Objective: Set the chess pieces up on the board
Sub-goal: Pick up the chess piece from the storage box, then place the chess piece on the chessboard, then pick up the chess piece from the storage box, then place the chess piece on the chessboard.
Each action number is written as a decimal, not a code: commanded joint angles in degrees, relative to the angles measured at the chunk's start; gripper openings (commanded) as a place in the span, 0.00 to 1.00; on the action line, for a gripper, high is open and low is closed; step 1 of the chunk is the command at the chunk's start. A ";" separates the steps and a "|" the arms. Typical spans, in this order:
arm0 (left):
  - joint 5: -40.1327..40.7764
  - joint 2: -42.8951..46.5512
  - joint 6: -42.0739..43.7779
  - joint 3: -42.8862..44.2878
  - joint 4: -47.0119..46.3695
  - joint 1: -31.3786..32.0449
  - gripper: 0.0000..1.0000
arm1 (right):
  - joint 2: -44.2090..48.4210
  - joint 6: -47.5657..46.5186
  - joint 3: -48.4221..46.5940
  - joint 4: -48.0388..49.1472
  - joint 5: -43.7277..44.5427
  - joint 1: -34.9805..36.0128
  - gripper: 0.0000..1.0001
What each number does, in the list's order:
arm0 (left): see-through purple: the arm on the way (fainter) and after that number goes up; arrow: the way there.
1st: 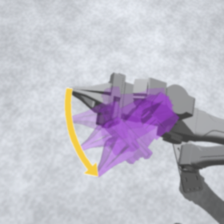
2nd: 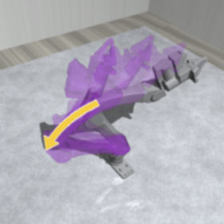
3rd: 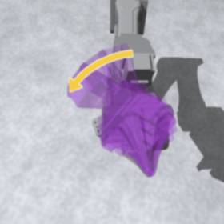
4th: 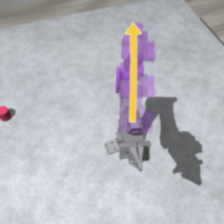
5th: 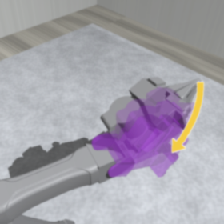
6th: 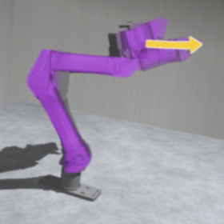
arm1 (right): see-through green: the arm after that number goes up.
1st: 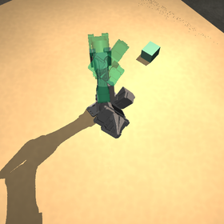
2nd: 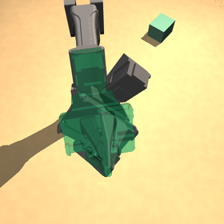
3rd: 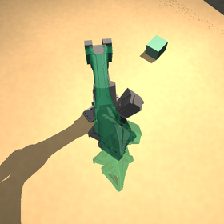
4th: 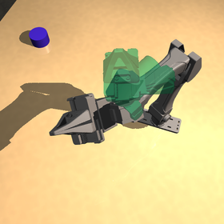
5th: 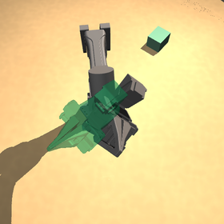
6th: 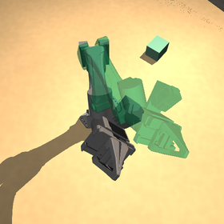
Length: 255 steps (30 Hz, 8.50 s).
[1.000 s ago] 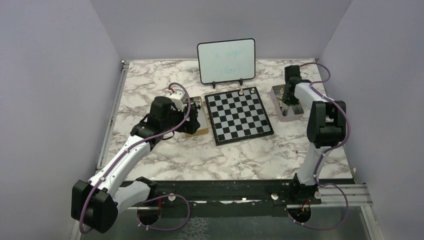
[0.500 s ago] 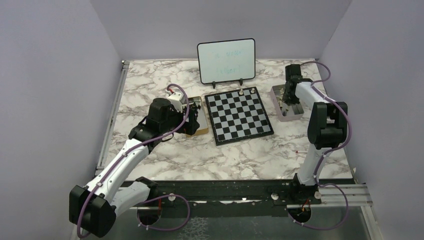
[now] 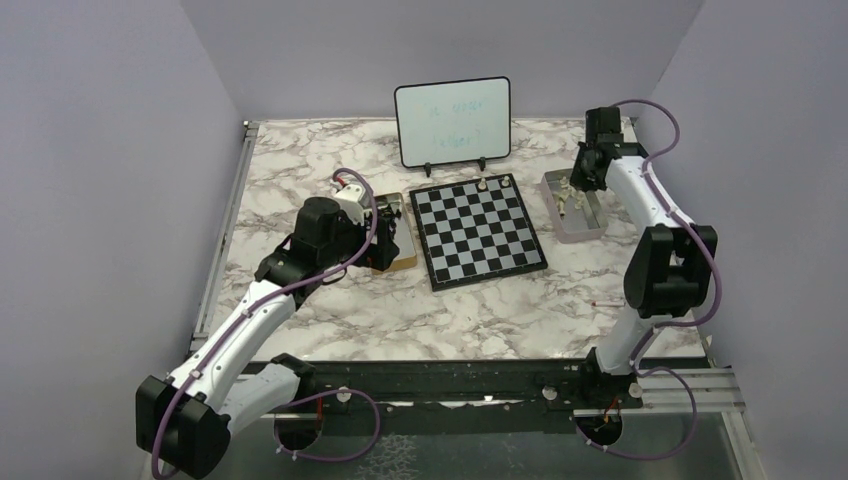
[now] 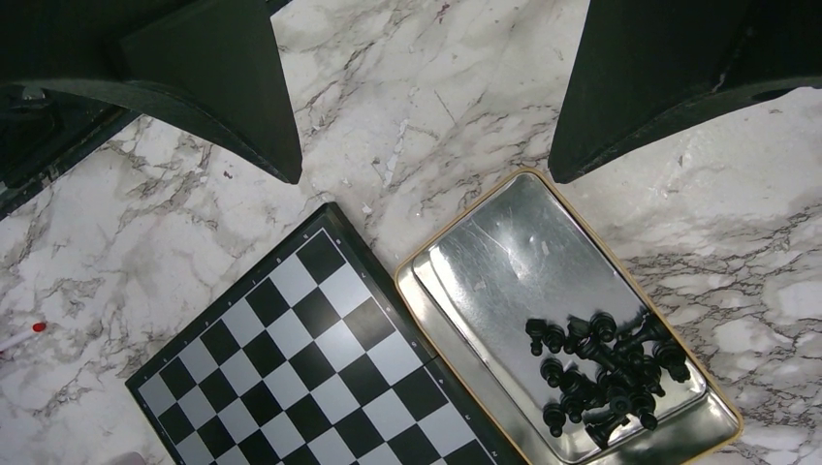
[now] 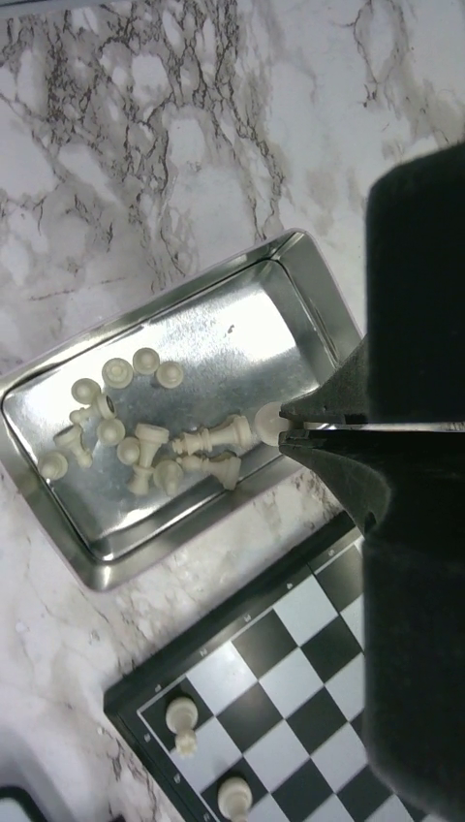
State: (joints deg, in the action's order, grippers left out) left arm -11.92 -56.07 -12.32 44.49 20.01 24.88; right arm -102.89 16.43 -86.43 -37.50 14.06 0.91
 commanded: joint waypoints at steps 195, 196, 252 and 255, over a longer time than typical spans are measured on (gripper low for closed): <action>1.90 2.30 1.33 -0.63 0.03 0.35 0.99 | -15.34 -0.49 -3.55 4.51 -0.68 -3.90 0.15; 1.93 2.33 1.33 -0.63 0.00 0.39 0.99 | -14.94 -0.49 -3.50 4.16 -0.85 -3.85 0.15; 1.63 3.26 1.24 -0.54 -0.06 0.52 0.99 | -23.22 -0.59 -20.98 -1.78 0.10 16.76 0.15; 1.73 3.43 1.24 -0.46 -0.06 0.52 0.99 | -23.85 -0.80 -21.47 -2.00 0.10 16.76 0.15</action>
State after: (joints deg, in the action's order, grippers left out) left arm -10.44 -53.56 -11.44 44.23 20.01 25.17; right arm -125.21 16.43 -105.82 -39.03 11.79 17.41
